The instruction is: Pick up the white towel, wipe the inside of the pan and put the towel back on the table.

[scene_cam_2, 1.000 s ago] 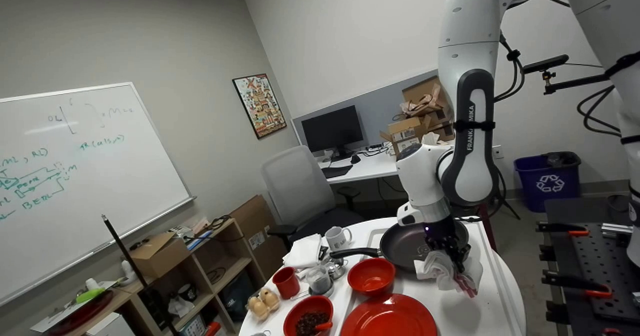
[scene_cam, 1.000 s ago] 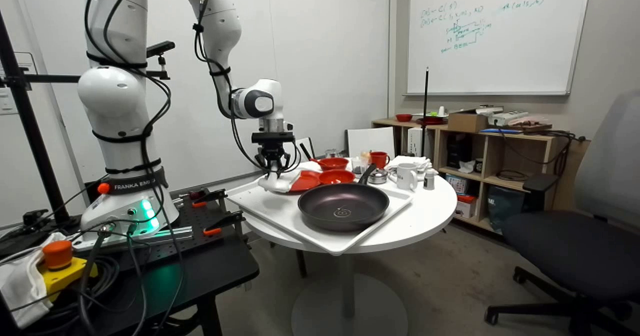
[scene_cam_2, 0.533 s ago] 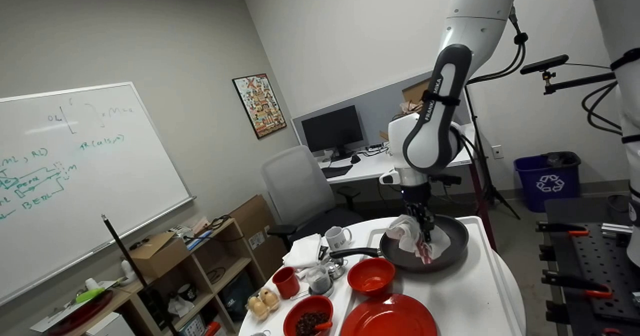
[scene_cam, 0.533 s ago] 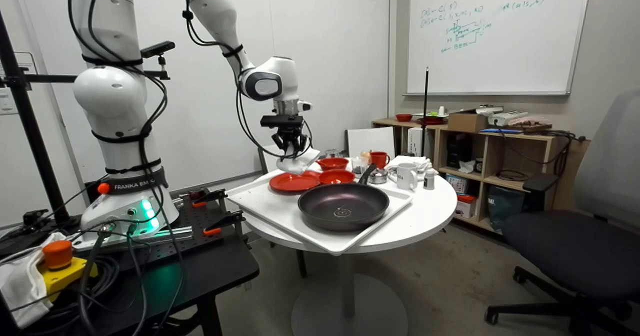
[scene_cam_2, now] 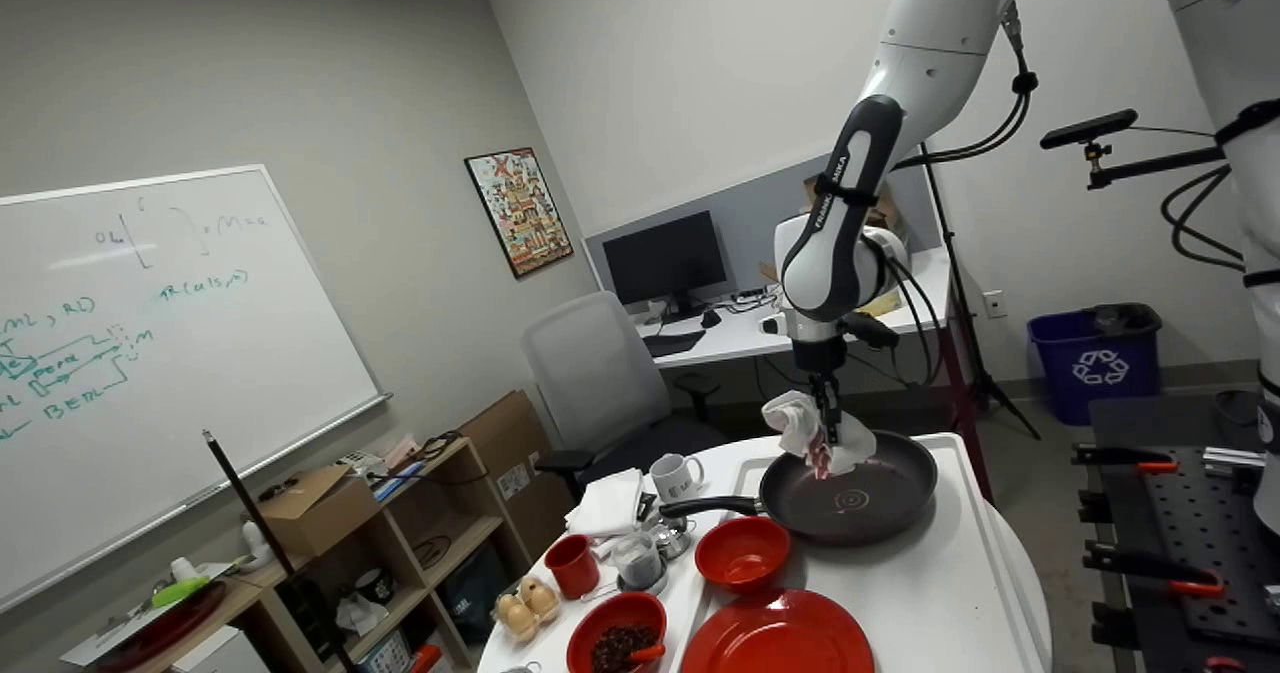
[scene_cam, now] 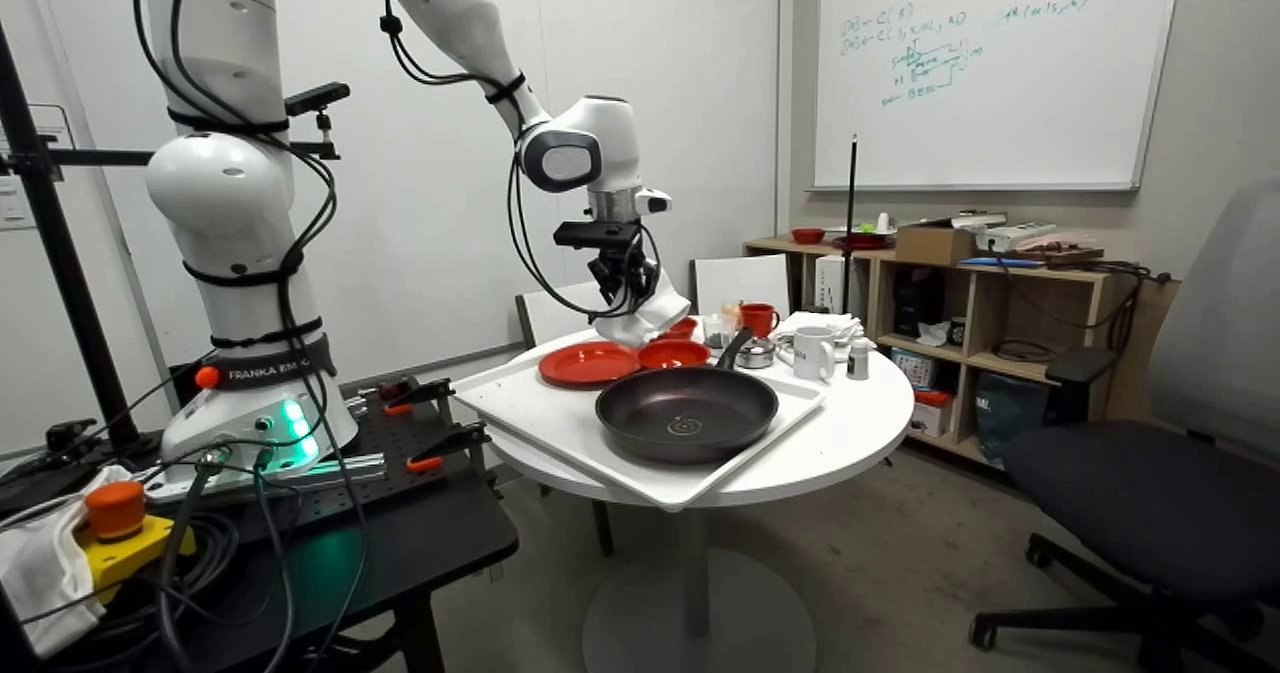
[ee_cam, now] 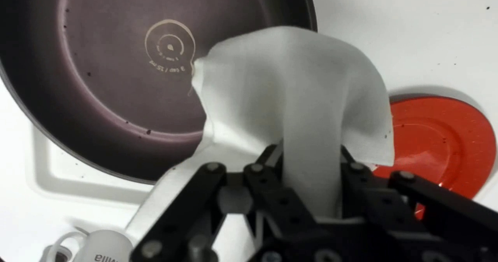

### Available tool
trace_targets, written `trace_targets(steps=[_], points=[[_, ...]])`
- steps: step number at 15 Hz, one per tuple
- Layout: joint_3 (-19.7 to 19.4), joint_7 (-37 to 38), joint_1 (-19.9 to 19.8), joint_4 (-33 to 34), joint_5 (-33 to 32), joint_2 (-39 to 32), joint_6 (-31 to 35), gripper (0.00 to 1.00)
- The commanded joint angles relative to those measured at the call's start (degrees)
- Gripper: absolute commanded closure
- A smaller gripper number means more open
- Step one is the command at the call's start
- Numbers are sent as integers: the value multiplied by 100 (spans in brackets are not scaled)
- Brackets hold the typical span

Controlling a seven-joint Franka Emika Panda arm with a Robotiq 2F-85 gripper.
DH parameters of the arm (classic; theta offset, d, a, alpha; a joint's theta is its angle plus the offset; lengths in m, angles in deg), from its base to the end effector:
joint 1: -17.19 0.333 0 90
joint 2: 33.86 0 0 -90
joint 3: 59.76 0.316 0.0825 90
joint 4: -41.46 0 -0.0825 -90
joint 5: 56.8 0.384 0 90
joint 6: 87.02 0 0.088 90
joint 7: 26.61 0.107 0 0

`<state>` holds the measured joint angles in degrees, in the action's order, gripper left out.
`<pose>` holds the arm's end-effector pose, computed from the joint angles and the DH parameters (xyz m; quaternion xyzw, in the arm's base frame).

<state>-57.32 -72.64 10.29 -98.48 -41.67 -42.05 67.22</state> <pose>0.4953 -0.0469 0.2539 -0.9663 -0.2430 -0.0759 0.0377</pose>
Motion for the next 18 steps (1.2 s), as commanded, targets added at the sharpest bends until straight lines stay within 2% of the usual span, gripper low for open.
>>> trace_targets(steps=[1,7,13,18], points=[[-165,483,-55,520,-132,-699,-3,90],[-305,1320,-255,1228,-575,-1751,0,90],[-193,1810,-545,1734,-942,-2458,-67,91],[-357,2255,-448,1968,-1323,-2864,-38,91]])
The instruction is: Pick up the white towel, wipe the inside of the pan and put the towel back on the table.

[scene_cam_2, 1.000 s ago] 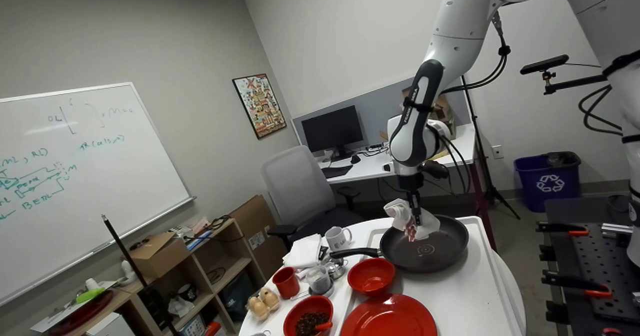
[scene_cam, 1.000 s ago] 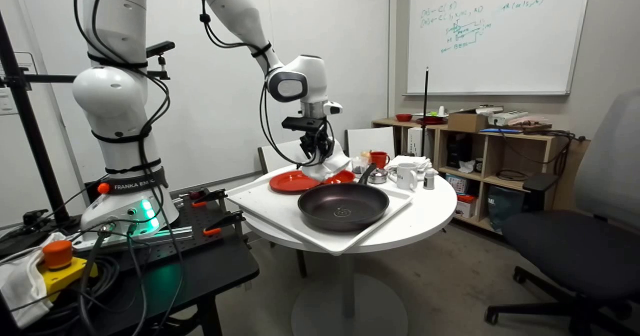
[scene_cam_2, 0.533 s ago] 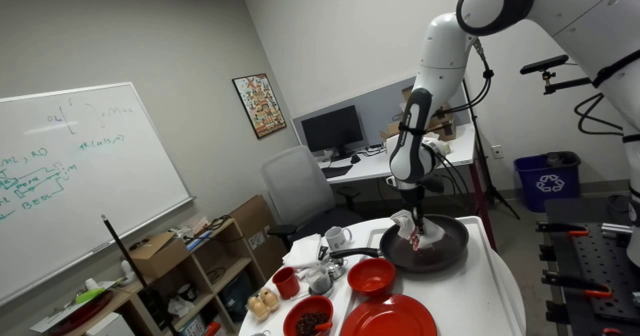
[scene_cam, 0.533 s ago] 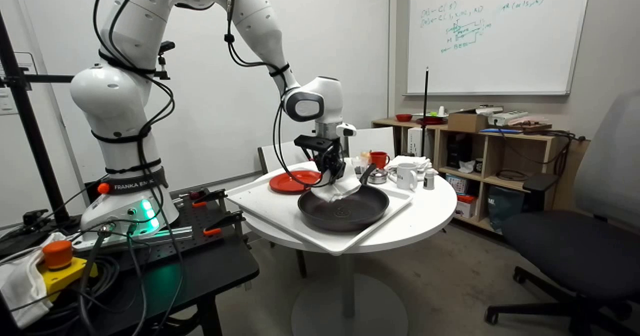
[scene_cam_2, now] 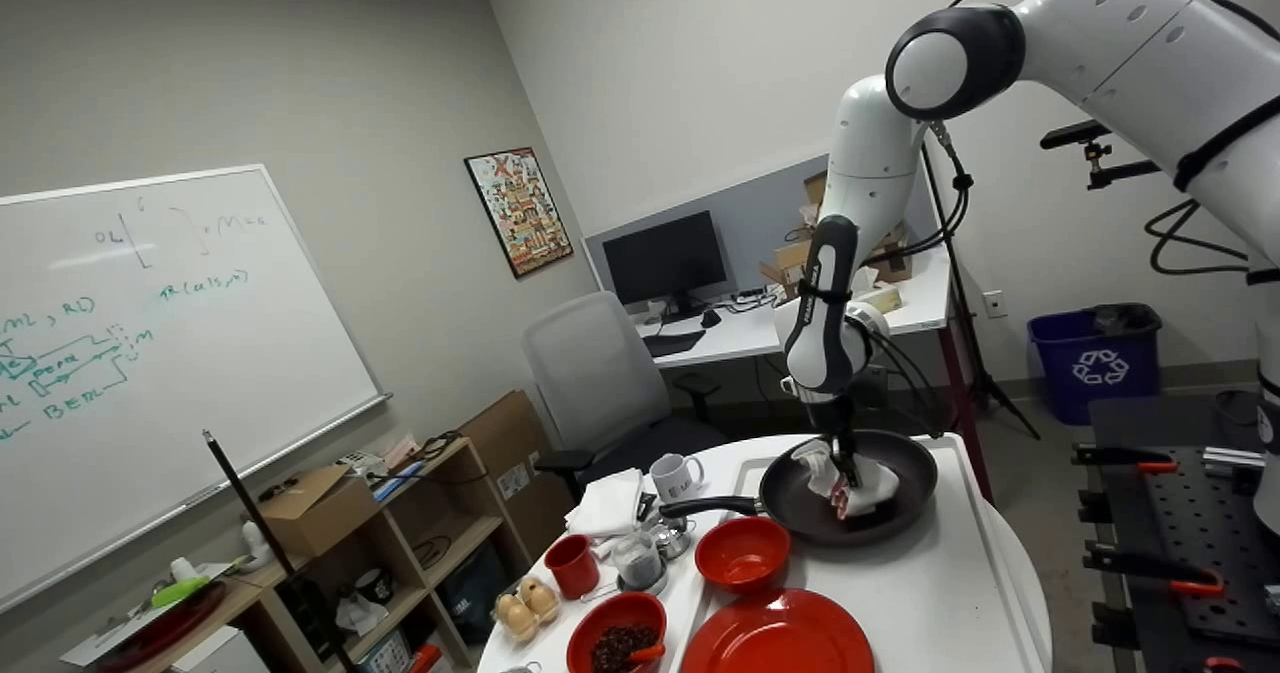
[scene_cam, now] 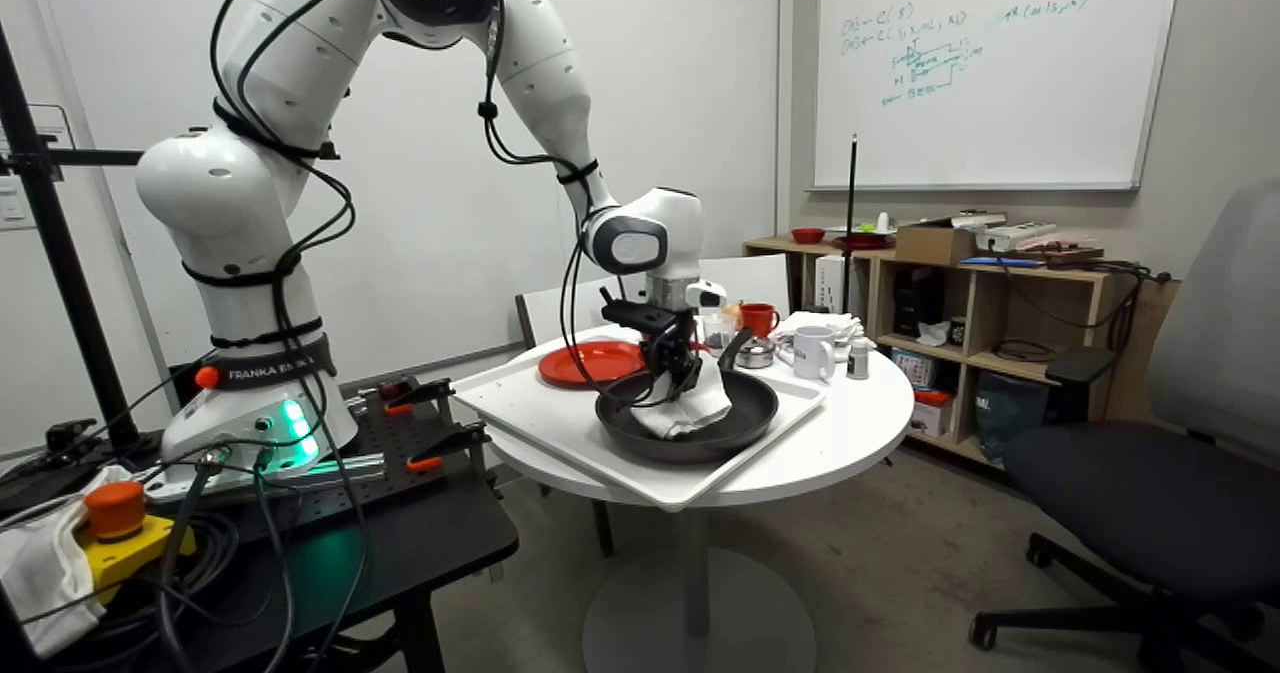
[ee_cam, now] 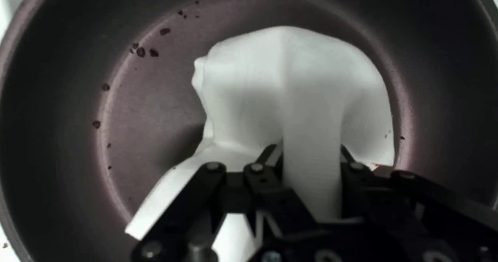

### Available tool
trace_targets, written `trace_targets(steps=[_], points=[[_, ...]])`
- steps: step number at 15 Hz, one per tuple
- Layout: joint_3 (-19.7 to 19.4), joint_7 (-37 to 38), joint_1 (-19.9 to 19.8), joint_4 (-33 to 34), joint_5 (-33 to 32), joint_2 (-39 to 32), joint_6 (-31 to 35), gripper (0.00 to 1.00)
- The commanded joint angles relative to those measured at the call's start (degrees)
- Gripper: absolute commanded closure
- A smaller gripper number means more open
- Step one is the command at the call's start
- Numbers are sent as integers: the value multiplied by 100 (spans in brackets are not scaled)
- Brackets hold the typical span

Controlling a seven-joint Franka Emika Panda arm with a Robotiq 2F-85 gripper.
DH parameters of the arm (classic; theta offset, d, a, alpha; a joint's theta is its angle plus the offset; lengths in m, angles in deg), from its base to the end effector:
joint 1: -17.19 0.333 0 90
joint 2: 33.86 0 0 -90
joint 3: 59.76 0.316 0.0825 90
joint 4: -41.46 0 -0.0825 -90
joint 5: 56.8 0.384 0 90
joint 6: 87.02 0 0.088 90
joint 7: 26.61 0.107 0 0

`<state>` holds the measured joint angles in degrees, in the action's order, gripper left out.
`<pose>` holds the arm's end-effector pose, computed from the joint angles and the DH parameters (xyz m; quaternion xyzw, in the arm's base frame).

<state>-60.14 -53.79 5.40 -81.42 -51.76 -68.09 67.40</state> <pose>0.5410 -0.1198 0.1151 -0.9954 -0.0912 0.0166 0.0231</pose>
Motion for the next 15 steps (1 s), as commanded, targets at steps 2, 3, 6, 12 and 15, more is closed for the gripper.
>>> trace_targets(steps=[2,3,6,12,15], points=[[-122,520,62,305,-458,-361,-47,91],[-122,561,53,314,-511,-398,-36,91],[-168,680,86,332,-654,-476,-23,91],[-194,830,134,259,-827,-440,33,60],[-187,857,145,242,-874,-426,55,80]])
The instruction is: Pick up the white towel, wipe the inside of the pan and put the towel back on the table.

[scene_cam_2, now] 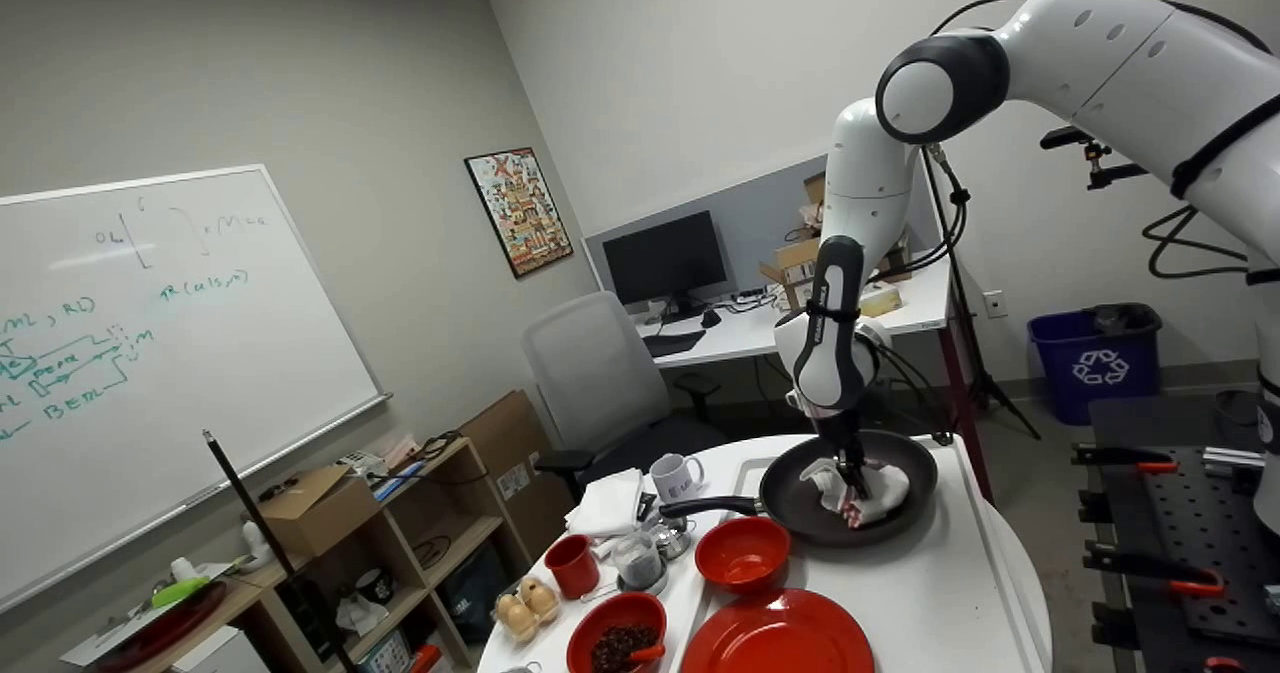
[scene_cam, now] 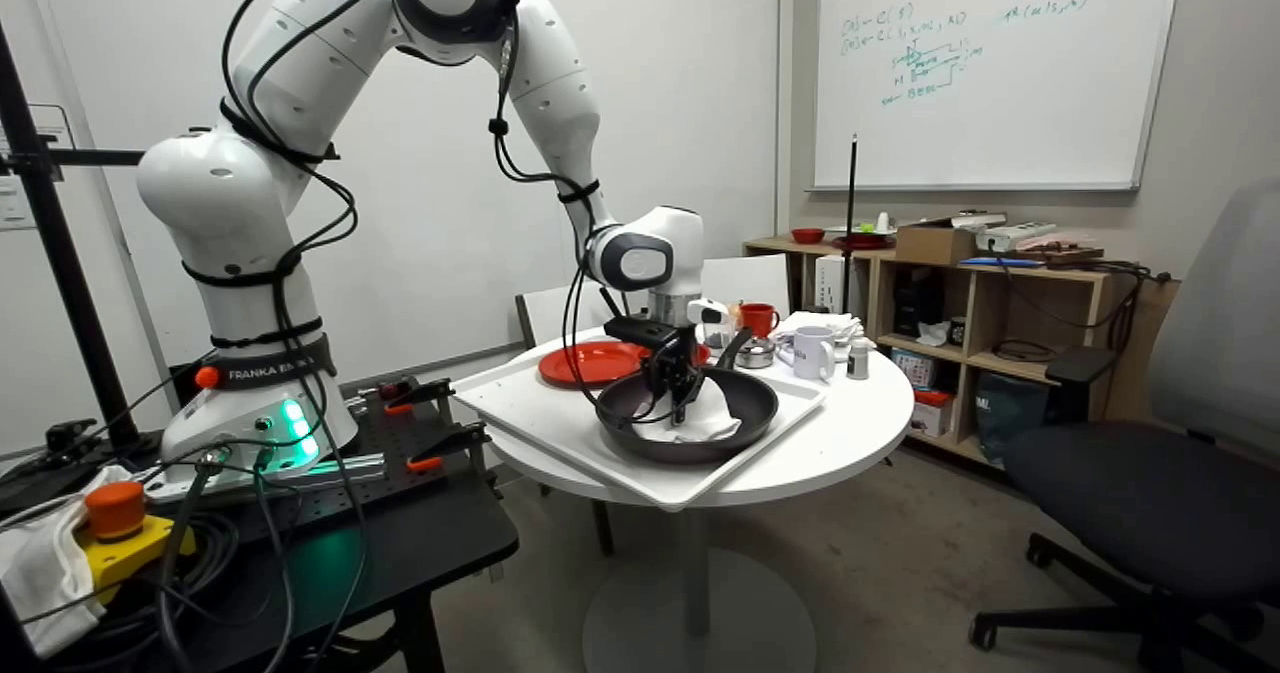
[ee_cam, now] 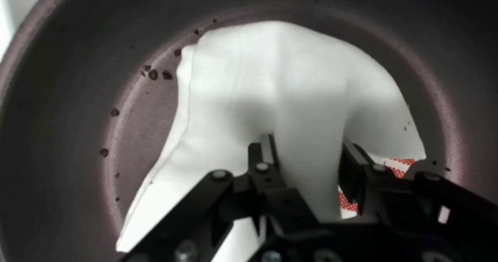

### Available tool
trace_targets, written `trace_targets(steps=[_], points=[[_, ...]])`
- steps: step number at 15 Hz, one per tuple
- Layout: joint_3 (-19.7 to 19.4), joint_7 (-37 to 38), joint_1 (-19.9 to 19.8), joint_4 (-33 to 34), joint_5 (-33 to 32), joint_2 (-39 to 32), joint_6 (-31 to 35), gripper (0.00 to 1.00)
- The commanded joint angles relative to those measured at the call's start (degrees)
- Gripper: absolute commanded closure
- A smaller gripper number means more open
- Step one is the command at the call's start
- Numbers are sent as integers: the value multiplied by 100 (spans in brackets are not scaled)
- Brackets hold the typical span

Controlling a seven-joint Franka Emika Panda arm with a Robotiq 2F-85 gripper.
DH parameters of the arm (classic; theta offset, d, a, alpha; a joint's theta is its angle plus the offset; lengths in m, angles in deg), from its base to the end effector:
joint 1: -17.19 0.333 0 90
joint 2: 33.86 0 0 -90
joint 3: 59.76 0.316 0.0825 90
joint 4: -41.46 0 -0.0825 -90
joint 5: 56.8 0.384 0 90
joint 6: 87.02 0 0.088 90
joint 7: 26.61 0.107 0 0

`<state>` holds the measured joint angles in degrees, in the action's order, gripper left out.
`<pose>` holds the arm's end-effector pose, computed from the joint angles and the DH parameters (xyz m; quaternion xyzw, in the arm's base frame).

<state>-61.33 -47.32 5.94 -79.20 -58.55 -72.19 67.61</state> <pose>0.5412 -0.1230 0.0876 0.9955 0.0854 -0.0406 0.0030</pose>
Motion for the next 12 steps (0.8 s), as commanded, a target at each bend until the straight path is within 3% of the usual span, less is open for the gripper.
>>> trace_targets(steps=[1,4,12], points=[[-65,207,90,17,-205,-14,41,81],[-46,194,80,17,-210,-15,51,95],[72,98,-98,271,-77,-230,-180,91]])
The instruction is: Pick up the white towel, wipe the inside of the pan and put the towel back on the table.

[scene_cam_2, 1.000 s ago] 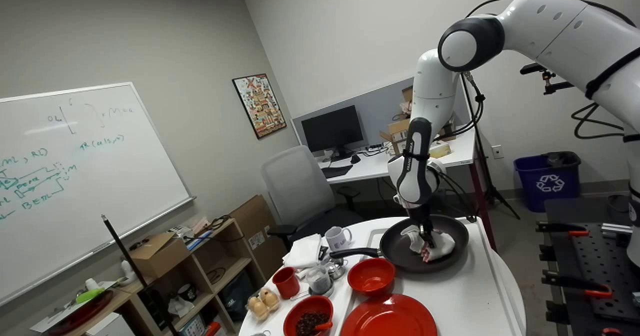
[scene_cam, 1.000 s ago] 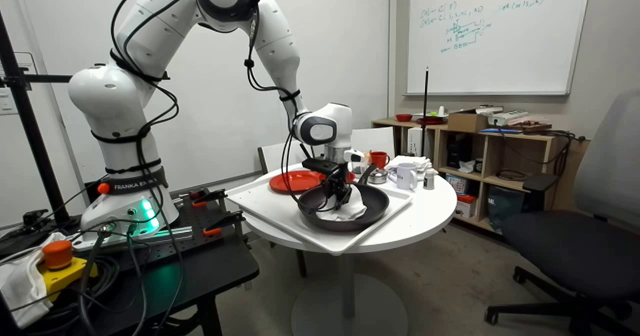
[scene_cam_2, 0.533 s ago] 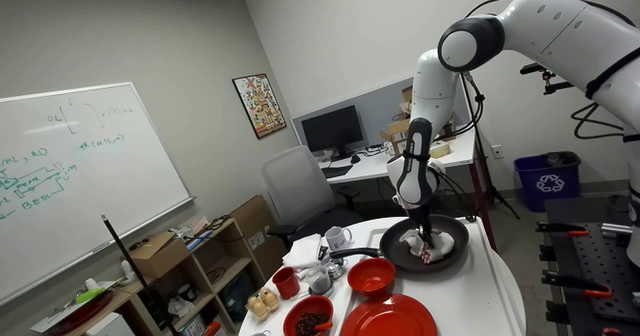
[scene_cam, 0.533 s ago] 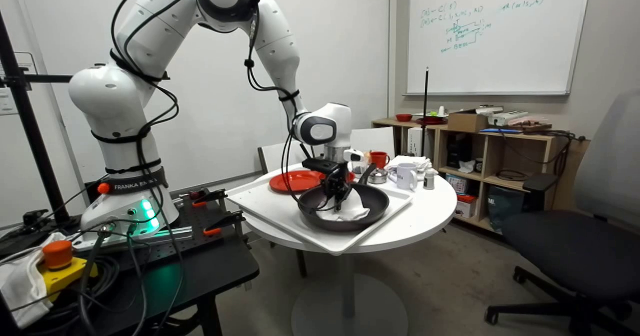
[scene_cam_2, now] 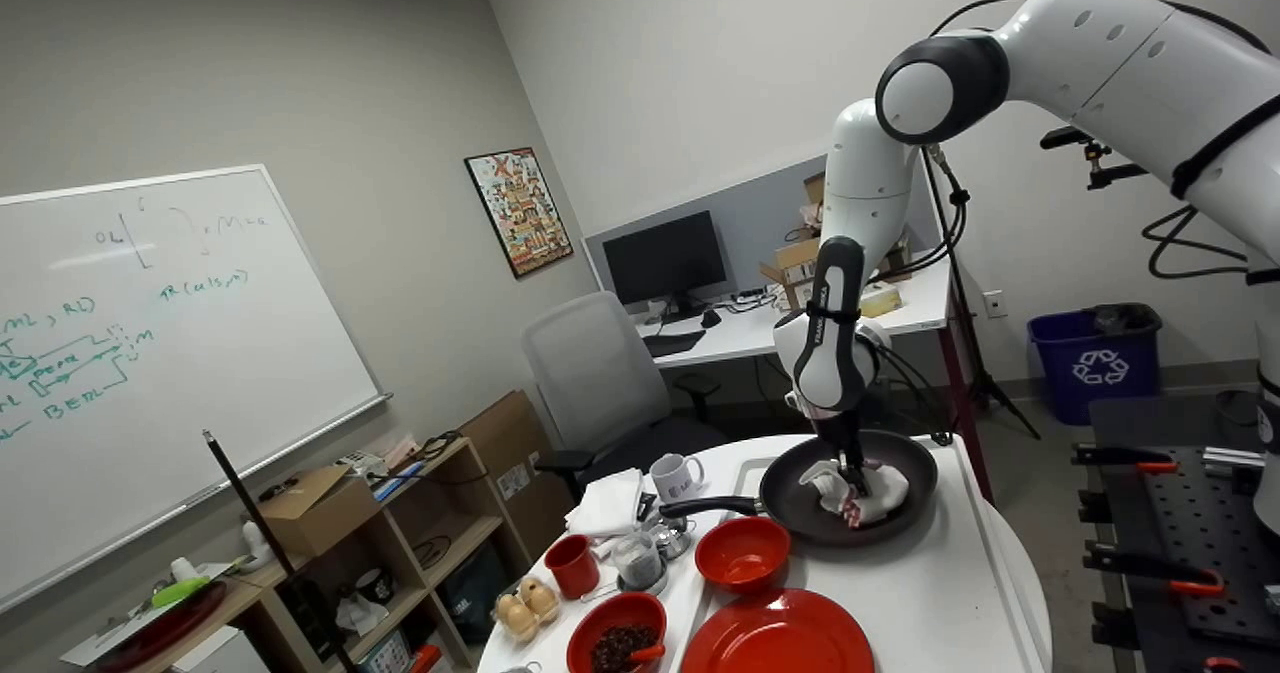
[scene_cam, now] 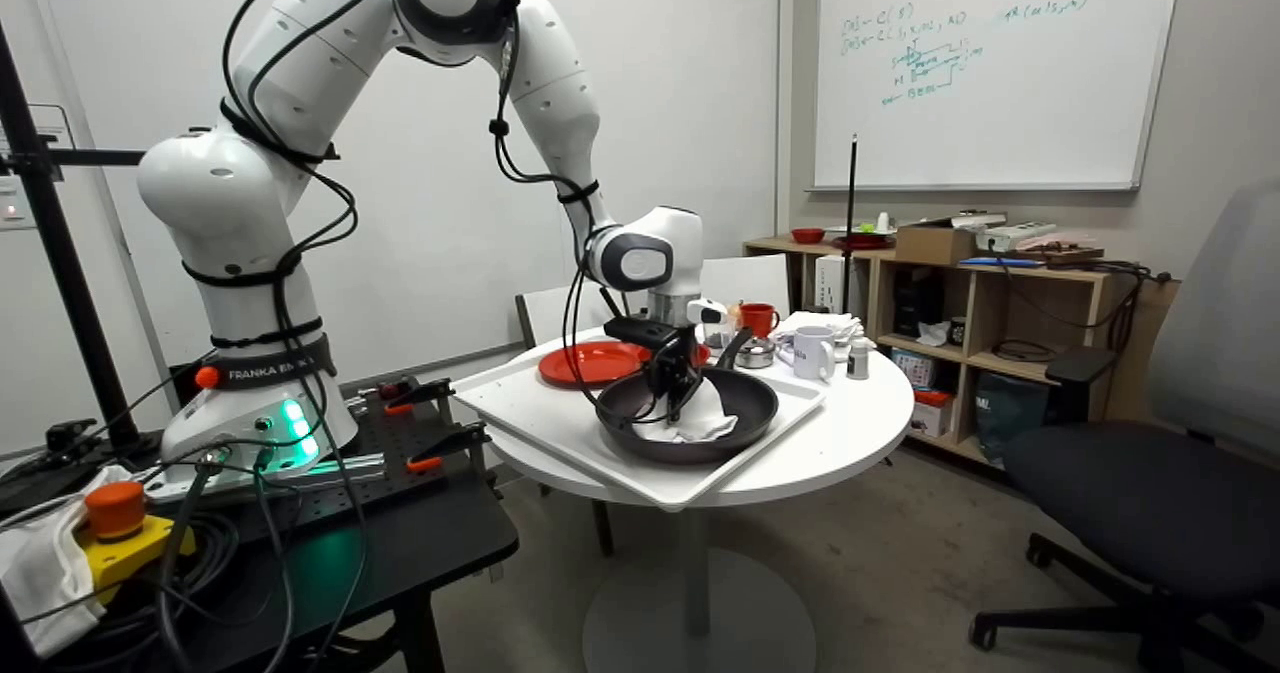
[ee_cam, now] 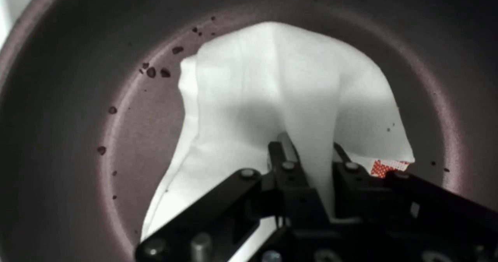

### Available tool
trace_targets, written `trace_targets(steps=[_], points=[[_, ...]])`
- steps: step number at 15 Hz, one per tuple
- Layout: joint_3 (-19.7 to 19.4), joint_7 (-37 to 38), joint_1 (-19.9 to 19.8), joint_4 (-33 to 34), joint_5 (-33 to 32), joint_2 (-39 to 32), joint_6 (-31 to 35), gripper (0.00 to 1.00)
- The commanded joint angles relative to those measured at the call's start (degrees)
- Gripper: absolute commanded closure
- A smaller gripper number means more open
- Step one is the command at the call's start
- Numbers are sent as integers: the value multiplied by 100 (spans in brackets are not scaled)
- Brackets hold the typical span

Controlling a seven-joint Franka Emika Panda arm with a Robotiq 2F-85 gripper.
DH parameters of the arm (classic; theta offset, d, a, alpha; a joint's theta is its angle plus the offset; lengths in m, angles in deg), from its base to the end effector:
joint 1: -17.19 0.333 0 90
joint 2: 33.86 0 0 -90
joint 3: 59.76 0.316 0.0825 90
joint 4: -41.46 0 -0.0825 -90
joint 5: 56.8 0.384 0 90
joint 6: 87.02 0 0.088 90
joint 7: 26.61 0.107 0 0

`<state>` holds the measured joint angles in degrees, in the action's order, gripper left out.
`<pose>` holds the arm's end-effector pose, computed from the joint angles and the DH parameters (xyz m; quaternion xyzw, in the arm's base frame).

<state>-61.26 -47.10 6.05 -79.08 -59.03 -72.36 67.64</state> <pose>0.5419 -0.1211 0.0866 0.9952 0.0888 -0.0412 0.0043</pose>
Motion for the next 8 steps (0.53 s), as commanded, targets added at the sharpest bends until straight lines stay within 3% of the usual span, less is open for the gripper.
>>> trace_targets(steps=[1,8], points=[[59,78,-139,320,-15,-263,-239,91],[20,59,-611,370,170,-199,-119,91]])
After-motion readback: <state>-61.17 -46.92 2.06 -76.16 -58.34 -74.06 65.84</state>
